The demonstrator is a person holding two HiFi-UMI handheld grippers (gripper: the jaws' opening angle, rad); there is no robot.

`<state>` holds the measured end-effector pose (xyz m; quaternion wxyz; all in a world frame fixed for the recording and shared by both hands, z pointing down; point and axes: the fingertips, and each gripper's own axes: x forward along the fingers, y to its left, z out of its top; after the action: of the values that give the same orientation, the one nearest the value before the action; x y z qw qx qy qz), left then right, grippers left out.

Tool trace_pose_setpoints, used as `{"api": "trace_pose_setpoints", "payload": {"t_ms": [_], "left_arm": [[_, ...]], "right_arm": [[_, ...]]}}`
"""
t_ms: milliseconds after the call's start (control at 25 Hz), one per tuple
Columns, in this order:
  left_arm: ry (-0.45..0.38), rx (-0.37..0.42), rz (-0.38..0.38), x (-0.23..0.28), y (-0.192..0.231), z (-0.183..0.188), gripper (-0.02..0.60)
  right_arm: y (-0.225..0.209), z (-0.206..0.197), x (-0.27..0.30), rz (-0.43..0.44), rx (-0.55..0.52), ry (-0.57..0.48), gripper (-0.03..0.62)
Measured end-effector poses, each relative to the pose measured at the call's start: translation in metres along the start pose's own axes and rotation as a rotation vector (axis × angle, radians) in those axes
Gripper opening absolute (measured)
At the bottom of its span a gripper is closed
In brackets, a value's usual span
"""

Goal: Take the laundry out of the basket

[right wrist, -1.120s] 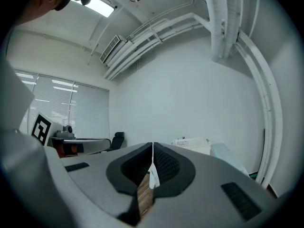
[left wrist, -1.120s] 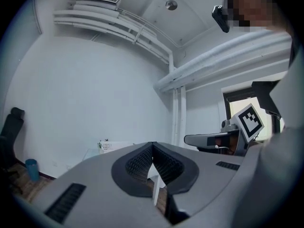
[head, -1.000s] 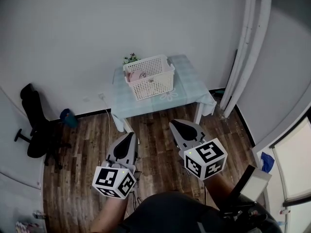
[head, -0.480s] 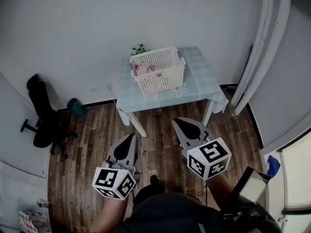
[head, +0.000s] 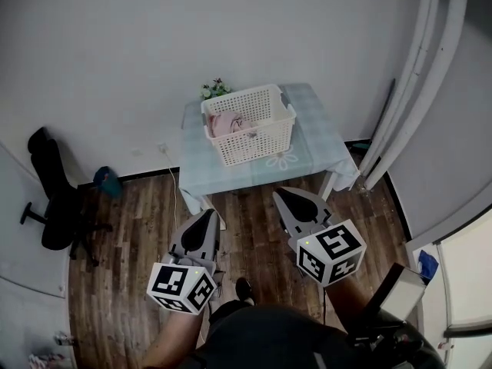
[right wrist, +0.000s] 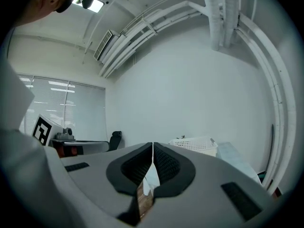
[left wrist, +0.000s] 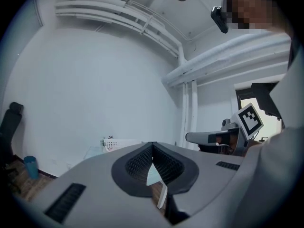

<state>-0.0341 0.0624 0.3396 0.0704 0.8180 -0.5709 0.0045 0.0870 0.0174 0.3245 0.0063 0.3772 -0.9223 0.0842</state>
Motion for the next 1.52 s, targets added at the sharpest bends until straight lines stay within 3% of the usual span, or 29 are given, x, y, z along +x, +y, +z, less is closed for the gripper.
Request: {"api": "trace_pose_setpoints", "payload": {"t_ms": [560,1040,1520], "left_arm": [[-0.013,-0.017,-0.041,0.064,0.097,0.019,0.009],[-0.027,-0.082,-0.065,0.098,0.183,0.018,0.009],[-0.012,-0.073,-0.030,0.153,0.208,0.021,0.009]], "right_arm": [[-0.013,0.005,0.105,-0.068,-0.017,0.052,0.018],[-0.012,0.005,0.182,-0.118,-0.077,0.108,0.020],[-0.060,0.011,0.233,-0.079,-0.069,0.106,0.020]]}}
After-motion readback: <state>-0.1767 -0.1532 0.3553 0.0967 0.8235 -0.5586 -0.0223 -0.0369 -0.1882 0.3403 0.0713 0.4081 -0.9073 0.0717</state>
